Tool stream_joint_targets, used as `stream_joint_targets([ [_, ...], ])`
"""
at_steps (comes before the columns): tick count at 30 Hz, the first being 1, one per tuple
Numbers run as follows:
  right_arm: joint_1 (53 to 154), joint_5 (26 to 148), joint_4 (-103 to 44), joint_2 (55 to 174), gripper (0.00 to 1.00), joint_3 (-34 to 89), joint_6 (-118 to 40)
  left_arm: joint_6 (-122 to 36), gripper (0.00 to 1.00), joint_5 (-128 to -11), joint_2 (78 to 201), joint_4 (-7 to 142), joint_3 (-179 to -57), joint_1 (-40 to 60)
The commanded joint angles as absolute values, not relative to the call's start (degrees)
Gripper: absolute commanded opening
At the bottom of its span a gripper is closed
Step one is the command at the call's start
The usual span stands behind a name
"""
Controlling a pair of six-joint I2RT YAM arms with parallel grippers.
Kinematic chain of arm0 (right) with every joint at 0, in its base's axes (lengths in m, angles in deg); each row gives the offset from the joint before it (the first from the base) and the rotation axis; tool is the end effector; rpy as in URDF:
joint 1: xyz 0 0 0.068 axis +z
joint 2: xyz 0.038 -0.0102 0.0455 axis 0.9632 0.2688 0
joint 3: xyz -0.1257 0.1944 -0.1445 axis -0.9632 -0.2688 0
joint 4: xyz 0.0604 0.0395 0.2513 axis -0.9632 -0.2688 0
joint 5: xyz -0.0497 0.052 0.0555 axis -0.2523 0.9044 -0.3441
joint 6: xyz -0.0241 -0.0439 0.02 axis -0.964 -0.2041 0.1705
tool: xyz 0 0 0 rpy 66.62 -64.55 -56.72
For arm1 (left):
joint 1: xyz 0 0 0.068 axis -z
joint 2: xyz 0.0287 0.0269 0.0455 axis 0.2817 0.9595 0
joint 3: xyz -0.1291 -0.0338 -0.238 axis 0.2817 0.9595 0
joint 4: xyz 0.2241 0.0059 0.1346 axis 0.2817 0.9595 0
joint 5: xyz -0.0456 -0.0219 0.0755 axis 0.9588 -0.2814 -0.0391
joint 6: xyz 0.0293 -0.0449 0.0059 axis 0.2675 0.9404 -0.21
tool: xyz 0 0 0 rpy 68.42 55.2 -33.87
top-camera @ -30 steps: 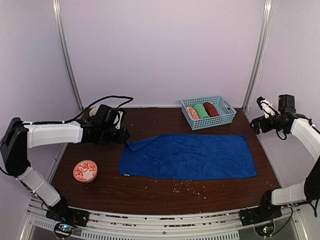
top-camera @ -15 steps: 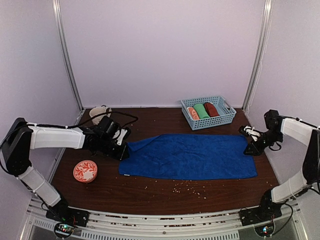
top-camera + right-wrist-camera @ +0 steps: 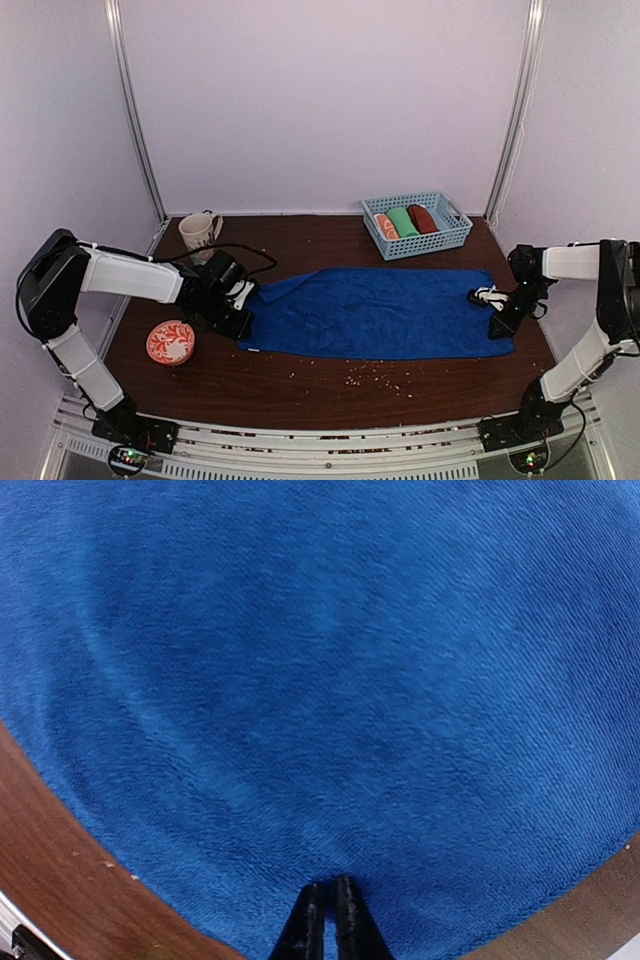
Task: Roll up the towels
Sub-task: Smooth out the towel at the center of the board.
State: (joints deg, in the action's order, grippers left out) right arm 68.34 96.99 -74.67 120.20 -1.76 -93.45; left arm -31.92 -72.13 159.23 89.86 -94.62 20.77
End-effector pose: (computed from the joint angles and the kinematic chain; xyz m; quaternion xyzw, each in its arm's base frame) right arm 0.2374 -0.0146 0.1550 -0.3537 0.9225 0.1218 0.0952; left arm 0.2361 -0.1832 0.1410 0.1311 0.9694 -0.1433 0.1500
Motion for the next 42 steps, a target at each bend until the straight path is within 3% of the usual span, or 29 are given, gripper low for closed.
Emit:
stream_joint_targets([
  [1,68.5,89.9,-69.5,121.6,0.05,-2.6,-90.8,-30.5,0.00,-72.9,161.1,89.7,-92.4,21.0],
  [19,72.9,89.2,-76.3,118.2,0.03,-12.3,-97.6,-19.2,0.00,-71.2,150.8,92.3,-80.0,27.6],
  [39,74.5,84.6,-87.8,113.3,0.07,-9.9,-102.7,-3.3,0.00,-74.9,139.9,103.6,-71.5,37.8],
  [42,75.7,87.0,-89.6,111.7,0.08,-7.5,-102.8,-3.7,0.00,-76.1,136.9,105.8,-74.9,37.9],
])
